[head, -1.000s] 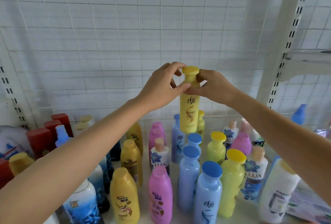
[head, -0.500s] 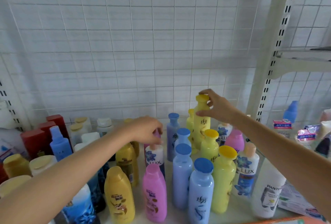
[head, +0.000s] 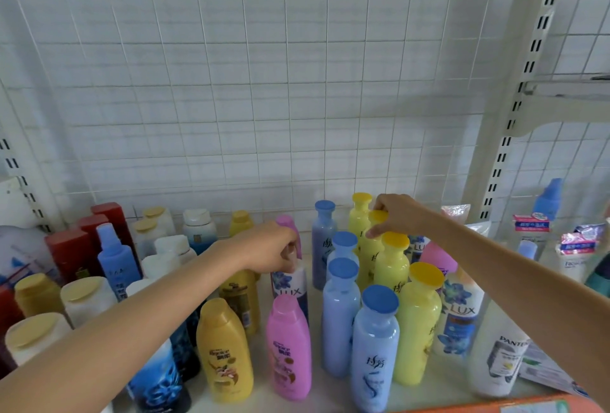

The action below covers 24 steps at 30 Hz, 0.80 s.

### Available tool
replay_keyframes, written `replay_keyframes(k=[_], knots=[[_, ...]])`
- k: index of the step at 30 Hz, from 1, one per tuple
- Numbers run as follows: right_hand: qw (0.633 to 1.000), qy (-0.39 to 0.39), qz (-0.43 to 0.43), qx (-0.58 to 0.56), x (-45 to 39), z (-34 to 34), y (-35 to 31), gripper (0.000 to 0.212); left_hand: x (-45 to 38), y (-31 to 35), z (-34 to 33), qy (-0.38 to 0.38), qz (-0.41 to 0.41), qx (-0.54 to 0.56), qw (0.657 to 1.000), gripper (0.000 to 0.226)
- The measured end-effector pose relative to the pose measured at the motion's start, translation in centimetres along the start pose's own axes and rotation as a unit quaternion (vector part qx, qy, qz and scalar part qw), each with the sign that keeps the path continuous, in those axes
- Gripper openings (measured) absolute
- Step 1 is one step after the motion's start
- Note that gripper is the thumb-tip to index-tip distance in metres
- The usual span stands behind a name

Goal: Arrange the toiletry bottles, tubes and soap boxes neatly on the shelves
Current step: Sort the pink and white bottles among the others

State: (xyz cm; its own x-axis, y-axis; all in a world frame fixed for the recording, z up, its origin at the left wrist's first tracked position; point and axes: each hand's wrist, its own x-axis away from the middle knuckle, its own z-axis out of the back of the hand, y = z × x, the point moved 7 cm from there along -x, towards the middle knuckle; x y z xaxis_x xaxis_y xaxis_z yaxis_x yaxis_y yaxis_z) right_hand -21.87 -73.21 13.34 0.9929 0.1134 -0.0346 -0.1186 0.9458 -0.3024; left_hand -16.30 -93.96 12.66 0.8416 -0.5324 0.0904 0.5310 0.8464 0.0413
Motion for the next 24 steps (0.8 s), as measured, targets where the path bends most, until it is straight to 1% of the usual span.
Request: replay_keyframes(k=[6,11,15,19,22,24], knots=[[1.0,-0.005,-0.006,0.006,-0.1,-0.1,-0.2,0.063,-0.3,-0.2,-0.1,0.0,0.007,0.0,1.0,0.012],[0.999,-0.039,-0.007,0.017,-0.4,-0.2,-0.1,0.067,-0.3,-0.3,-0.3,0.007,0.01,0.008,1.0,0.013],[0.997,-0.054,-0.002,0.051,-0.4,-0.4,-0.1,0.067,-0.2,-0.3,-0.4,0.008,0.013,0.015,1.0,0.014],[0.997,-0.053,0.003,0.054,0.1,0.3,0.0,0.064,-0.3,-0.4,-0.5,0.01,0.016,0.02,1.0,0.015],[0.995,-0.042,0.018,0.091,0.9,1.7,-0.1,0.061,-0.4,-0.4,-0.3,0.004,0.023,0.024,0.999,0.021],[0.994,-0.032,0.02,0.107,1.7,2.8,0.2,0.059,-0.5,-0.7,0.1,0.012,0.03,0.03,0.999,0.019]])
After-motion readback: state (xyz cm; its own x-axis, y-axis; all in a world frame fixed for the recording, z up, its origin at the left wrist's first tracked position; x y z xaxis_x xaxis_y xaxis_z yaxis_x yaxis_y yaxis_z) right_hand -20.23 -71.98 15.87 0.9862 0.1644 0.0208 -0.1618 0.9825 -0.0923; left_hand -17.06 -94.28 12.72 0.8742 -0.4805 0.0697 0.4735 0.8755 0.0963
